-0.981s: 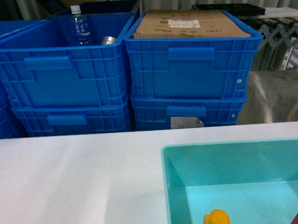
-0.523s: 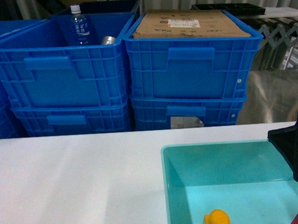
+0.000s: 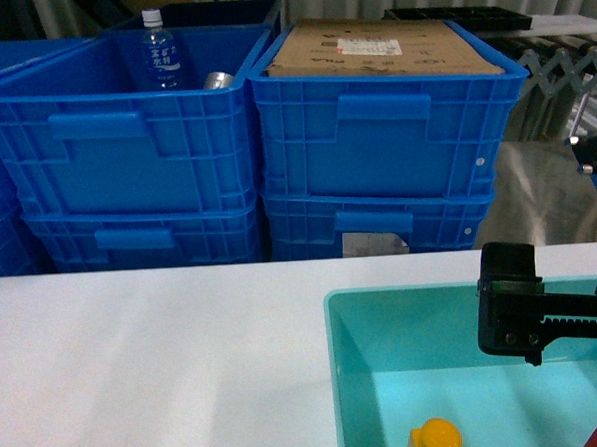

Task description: Pick red block from blue box to shelf

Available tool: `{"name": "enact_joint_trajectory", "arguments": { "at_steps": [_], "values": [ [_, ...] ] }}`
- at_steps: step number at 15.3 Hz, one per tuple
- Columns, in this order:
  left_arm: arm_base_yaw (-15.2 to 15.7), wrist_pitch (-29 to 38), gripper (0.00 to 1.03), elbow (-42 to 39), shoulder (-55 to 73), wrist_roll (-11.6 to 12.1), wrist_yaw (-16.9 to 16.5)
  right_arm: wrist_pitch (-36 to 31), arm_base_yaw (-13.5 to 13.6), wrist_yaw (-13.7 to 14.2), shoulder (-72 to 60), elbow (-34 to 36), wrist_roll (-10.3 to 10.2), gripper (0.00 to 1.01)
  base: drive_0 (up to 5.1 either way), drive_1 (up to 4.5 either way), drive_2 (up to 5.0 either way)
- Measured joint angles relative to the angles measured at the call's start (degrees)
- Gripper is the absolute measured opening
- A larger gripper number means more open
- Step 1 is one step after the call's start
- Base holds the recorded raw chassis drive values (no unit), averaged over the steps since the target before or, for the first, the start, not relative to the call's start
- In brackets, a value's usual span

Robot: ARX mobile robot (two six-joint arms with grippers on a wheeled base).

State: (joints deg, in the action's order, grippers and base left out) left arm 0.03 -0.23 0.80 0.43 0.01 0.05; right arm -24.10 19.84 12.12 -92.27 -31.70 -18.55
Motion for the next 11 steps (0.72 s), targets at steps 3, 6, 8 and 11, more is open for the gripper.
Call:
{"name": "enact_joint_trajectory", "arguments": {
  "at_steps": [3,6,8,11],
  "values": [
    [0.0,0.0,0.98,0.0,0.0,-0.02,-0.02,-4.55,-2.45,2.73,-5.55,0.96,-1.33,0.98,0.0,0.0,0.0],
    [0.0,0.02,0.98,0.0,0.0,0.0,-0.02,-6.1,-4.5,2.89,-7.91,2.45,-1.62,0.98,0.0,0.0,0.0],
    [0.0,0.0,0.98,0.0,0.0,0.0,-0.02,-7.08,-3.37,3.67,-8.96,2.8,-2.49,0.98,0.0,0.0,0.0],
    [0.0,0.0,0.98,0.0,0.0,0.0,0.0,-5.53,-1.68,3.5,-10.43,4.11,-4.42,0.98,0.0,0.0,0.0]
  ]
}}
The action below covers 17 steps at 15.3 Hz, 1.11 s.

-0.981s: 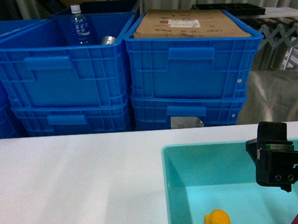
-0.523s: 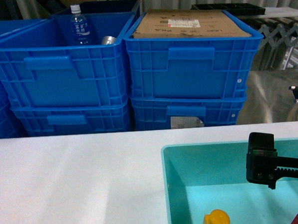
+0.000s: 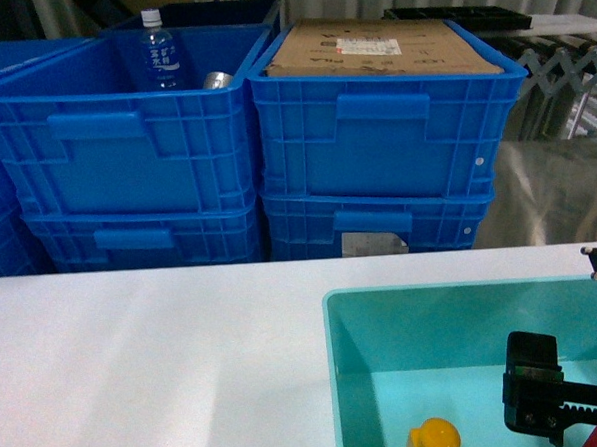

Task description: Pick red block from blue box to shelf

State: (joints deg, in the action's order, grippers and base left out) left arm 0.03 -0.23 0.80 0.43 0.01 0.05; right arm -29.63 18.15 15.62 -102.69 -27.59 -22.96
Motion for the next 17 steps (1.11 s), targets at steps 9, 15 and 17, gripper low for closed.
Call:
{"name": "enact_joint_trajectory", "arguments": {
  "at_steps": [9,15,17],
  "values": [
    [0.0,0.0,0.98,0.0,0.0,0.0,0.0,0.87,3.96,8.04,0.77,3.5,-5.55,0.98,0.0,0.0,0.0],
    [0.0,0.02,0.98,0.0,0.0,0.0,0.0,2.8,5.16,7.96,-0.17,3.43,-8.13,0.98,0.0,0.0,0.0],
    [0.0,0.0,0.98,0.0,0.0,0.0,-0.02,2.58,5.16,7.96,-1.36,3.48,-8.9,0.98,0.0,0.0,0.0]
  ]
}}
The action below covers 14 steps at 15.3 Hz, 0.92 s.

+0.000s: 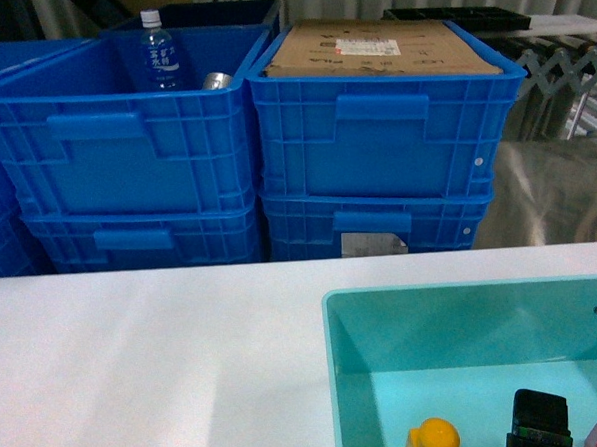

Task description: Pick red block from blue box to shelf

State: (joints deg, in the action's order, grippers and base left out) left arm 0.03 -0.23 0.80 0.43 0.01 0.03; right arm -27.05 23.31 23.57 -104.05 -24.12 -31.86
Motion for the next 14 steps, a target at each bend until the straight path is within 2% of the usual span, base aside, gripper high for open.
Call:
{"name": "enact_joint_trajectory", "arguments": {
  "at_steps": [5,6,11,12,14],
  "values": [
    [0.0,0.0,0.98,0.0,0.0,0.0,0.0,0.0,-0.28,0.31,-1.68,-0.26,-0.76,0.98,0.0,0.0,0.0],
    [0.0,0.02,0.98,0.0,0.0,0.0,0.0,-0.35,-0.85,0.17,-2.03,-0.46,-0.76,0.95,0.0,0.0,0.0],
    [0.0,0.02,0.98,0.0,0.0,0.0,0.02,-2.34,-2.08,-1.03,-2.73,-0.15,-0.59,0.35,0.0,0.0,0.0],
    [0.0,0.0,0.98,0.0,0.0,0.0,0.0,-2.89,-2.19,-1.07,-2.73,0.0,-0.42,0.29,0.0,0.0,0.0],
    [0.0,0.0,0.98,0.0,0.0,0.0,0.0,-5.57,-2.34,-0.83,-3.02,0.68,0.87,0.28,0.0,0.0,0.0]
  ]
}}
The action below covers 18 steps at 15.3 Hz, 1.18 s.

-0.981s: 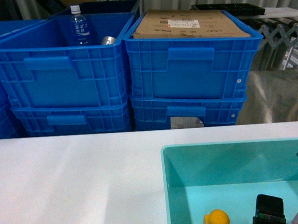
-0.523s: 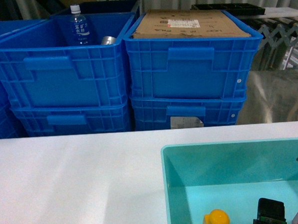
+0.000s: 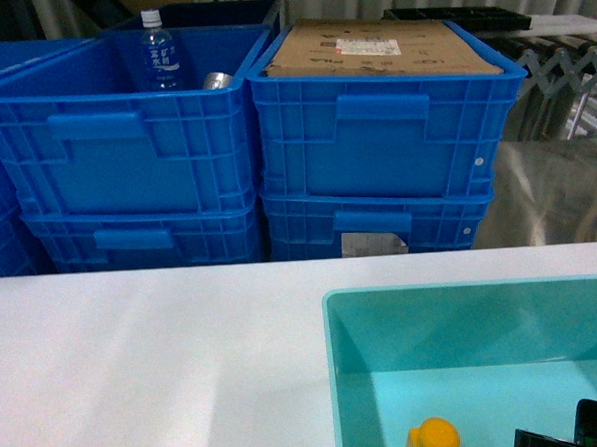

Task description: Pick red block from blue box to shelf

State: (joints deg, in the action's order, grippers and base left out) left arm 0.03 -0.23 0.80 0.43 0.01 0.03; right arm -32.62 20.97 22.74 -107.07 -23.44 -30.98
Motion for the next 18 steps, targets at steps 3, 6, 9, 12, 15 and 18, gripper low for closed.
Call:
{"name": "enact_joint_trajectory", "arguments": {
  "at_steps": [3,6,9,12,15,18],
  "values": [
    [0.0,0.02,0.98,0.0,0.0,0.0,0.0,-8.17,0.02,3.34,0.98,1.6,7.48,0.28,0.0,0.0,0.0],
    [0.0,0.0,0.98,0.0,0.0,0.0,0.0,-8.61,-0.52,0.68,7.93,2.01,13.84,0.28,0.0,0.0,0.0],
    [0.0,0.0,0.98,0.0,0.0,0.0,0.0,-2.29,-3.93,-4.52,17.79,1.99,17.16,0.28,0.0,0.0,0.0],
    [0.0,0.0,0.98,0.0,0.0,0.0,0.0,6.36,-7.41,-11.32,31.89,2.89,19.45,0.28,0.0,0.0,0.0],
    [0.0,0.02,0.98,0.0,0.0,0.0,0.0,3.63,-11.45,-15.32,48.48,7.45,27.5,0.28,0.0,0.0,0.0],
    [0.0,0.0,0.98,0.0,0.0,0.0,0.02,2.58,-18.97,-17.25,61.02,11.19,28.22,0.28,0.0,0.0,0.0]
  ]
}}
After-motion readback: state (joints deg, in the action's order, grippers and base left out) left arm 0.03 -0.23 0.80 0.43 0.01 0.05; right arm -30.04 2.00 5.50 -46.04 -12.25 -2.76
